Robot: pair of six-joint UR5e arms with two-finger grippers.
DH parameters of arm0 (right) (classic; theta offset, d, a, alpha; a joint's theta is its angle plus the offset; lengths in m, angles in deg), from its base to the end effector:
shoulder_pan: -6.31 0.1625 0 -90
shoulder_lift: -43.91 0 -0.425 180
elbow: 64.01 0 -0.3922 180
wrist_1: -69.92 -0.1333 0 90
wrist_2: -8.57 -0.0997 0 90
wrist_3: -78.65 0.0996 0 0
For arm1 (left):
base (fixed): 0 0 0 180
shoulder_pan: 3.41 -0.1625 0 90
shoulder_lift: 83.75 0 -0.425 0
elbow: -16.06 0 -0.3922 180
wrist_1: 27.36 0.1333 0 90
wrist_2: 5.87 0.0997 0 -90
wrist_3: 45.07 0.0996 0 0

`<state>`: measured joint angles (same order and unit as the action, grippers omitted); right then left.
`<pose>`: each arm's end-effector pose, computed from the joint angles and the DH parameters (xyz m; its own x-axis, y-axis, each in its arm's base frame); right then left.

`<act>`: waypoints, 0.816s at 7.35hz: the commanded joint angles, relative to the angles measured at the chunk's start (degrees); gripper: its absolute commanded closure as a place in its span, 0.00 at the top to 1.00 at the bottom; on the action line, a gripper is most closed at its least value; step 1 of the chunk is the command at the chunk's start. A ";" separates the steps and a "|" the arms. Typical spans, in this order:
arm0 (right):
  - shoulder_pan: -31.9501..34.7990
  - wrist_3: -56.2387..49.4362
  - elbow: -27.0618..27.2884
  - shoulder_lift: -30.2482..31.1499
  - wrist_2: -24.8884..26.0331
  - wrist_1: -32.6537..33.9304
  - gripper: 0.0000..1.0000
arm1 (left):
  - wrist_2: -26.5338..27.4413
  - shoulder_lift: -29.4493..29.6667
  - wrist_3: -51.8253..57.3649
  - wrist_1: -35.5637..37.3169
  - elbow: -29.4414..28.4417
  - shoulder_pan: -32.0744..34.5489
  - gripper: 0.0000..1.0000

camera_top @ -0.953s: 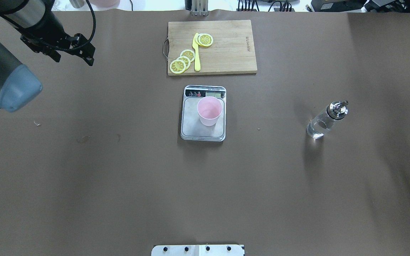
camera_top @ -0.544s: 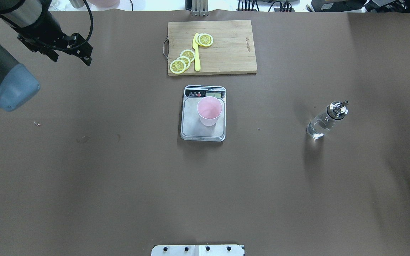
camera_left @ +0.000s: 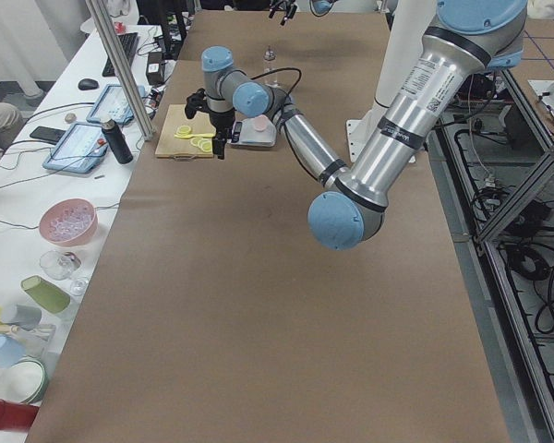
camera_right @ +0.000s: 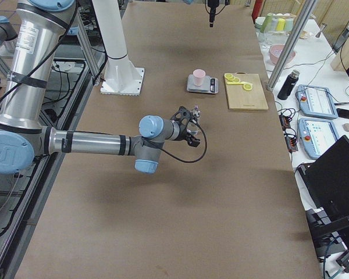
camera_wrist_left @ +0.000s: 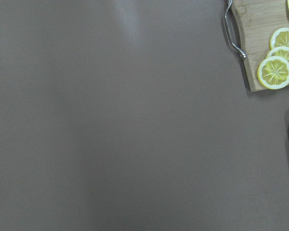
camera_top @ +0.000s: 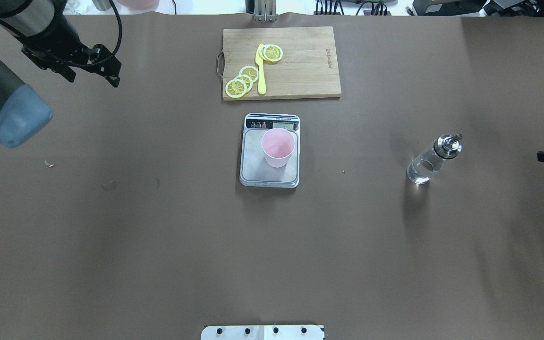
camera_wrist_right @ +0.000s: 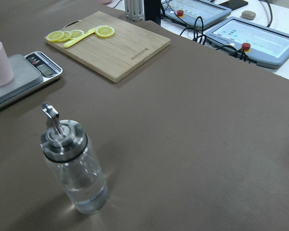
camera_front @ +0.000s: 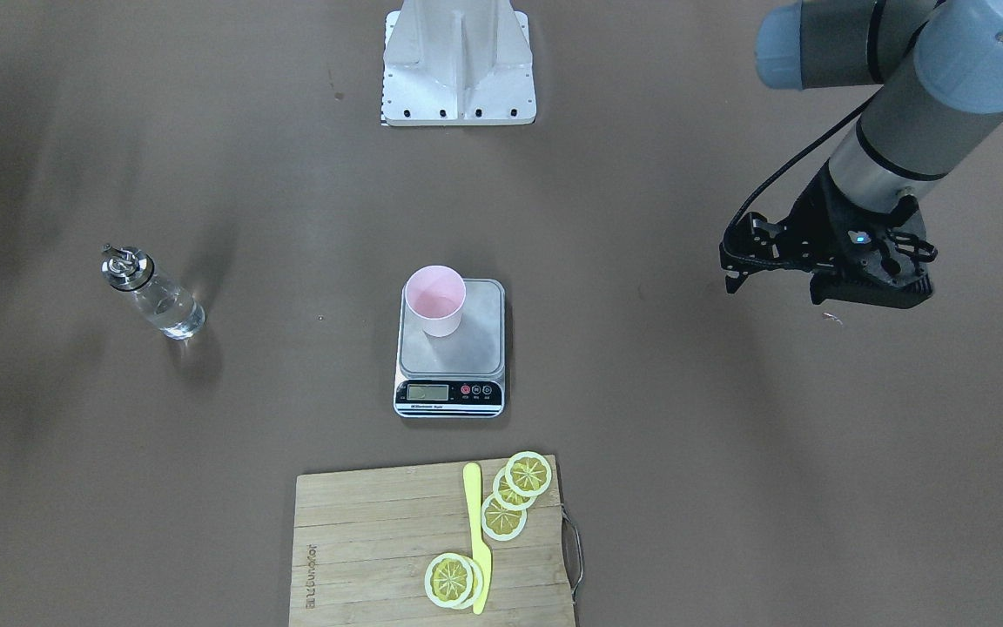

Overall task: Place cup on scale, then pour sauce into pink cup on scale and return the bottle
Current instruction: 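Move the right gripper in toward the glass sauce bottle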

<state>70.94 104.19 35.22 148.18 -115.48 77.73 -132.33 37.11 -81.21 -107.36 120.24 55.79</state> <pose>-0.0964 -0.3843 0.5300 0.5055 -0.6787 0.5327 -0.1360 0.5470 0.8260 0.2552 -0.5729 0.2582 0.6641 0.1545 -0.7315 -0.0342 0.9837 0.1767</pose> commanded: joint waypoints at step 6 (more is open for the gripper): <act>-11.37 5.57 5.95 0.64 9.80 -0.26 0.98 | -0.01 -0.98 0.02 0.02 0.32 0.21 0.98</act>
<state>60.14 109.43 38.36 146.54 -105.09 77.51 -132.34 36.18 -81.19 -107.37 120.52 55.93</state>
